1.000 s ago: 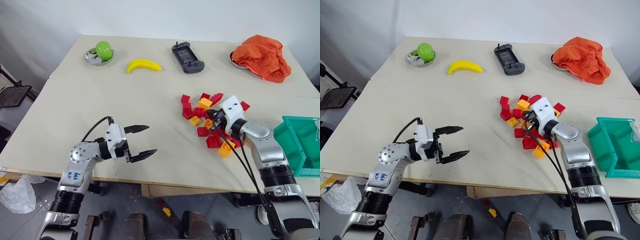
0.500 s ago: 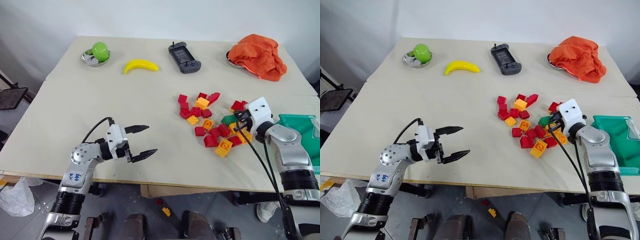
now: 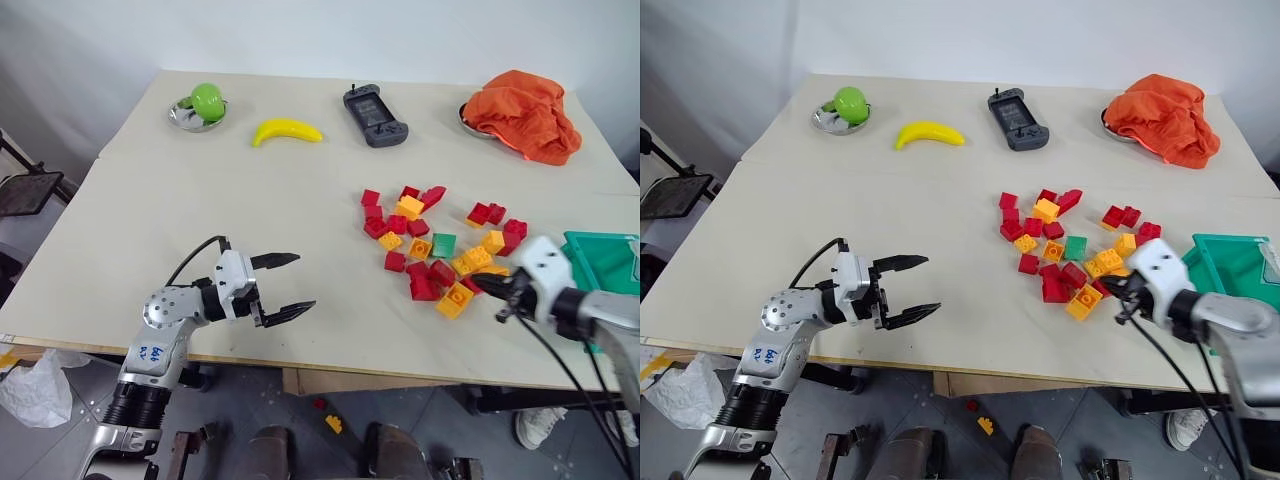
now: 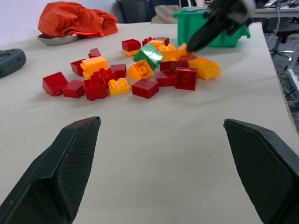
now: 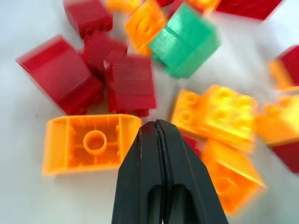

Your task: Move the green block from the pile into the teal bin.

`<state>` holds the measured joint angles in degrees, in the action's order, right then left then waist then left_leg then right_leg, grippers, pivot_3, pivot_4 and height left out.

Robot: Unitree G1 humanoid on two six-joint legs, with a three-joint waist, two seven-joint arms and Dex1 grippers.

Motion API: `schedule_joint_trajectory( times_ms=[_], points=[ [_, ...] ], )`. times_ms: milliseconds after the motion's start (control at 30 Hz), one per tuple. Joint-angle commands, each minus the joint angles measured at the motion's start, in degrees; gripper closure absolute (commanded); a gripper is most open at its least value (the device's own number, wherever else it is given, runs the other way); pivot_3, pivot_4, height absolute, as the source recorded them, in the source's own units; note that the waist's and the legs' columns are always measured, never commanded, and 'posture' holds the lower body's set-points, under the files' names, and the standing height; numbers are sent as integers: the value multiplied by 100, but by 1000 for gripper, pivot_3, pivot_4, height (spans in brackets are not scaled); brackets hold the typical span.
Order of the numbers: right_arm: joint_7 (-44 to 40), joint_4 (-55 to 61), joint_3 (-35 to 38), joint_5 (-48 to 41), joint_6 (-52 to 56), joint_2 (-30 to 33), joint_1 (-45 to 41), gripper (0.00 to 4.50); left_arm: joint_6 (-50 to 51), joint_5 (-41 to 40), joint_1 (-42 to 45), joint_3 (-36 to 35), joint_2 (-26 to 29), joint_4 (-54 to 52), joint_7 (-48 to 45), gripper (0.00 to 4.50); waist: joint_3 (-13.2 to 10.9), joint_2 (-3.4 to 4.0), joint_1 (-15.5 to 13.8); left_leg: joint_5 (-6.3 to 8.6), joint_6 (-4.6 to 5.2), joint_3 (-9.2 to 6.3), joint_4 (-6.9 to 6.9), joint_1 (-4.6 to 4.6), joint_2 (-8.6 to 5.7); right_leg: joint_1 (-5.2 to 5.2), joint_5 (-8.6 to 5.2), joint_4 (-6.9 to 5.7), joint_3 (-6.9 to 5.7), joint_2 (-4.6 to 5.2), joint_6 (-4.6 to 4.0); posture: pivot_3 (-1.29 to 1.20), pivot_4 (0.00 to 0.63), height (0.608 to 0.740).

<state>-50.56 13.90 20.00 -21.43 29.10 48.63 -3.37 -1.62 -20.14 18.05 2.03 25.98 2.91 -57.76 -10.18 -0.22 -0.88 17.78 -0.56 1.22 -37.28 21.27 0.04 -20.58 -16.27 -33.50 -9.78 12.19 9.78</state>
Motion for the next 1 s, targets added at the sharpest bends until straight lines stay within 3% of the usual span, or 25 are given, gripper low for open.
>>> schedule_joint_trajectory(
  times_ms=[33,133,267,467,600,733,1000],
  points=[
    [-483,475,850,-715,-59,-5,477,4322,-50,-127,103,-129,36,6,-80,0,-1,-2,-23,0,0,0,0,-1,1,1,0,0,0,0,0,0,150,740],
    [-688,598,1237,-866,100,76,1128,3577,18,-156,113,-173,80,39,-138,0,-2,-4,-62,1,1,-2,0,0,0,5,0,2,-2,0,0,0,150,740],
    [-614,529,1519,-812,-96,-130,1732,2166,33,-117,73,-223,179,55,-191,0,-2,-4,-67,4,6,0,-3,1,-3,5,2,4,0,1,4,0,150,740],
    [-278,529,1028,-744,-186,-221,1296,111,21,-123,29,-281,232,17,-189,0,-3,-4,13,4,5,8,-3,-10,0,4,2,-1,14,0,4,0,150,740],
    [-145,79,134,-400,-186,-74,193,18,49,-146,41,-294,212,-16,-172,0,-2,-4,54,3,5,7,-11,-9,2,4,2,-6,15,0,4,0,150,740],
    [-242,-1165,-995,241,-146,38,-1396,18,157,-232,56,-229,179,-162,-256,0,-3,-5,99,3,5,7,-17,-3,0,0,3,-7,17,0,5,0,150,740],
    [-812,-4704,-2477,1527,-1523,-415,-4056,18,258,-270,114,-208,169,-332,-227,0,-4,-6,114,3,5,6,-11,5,-2,-3,4,-1,11,0,7,0,150,740]
  ],
)
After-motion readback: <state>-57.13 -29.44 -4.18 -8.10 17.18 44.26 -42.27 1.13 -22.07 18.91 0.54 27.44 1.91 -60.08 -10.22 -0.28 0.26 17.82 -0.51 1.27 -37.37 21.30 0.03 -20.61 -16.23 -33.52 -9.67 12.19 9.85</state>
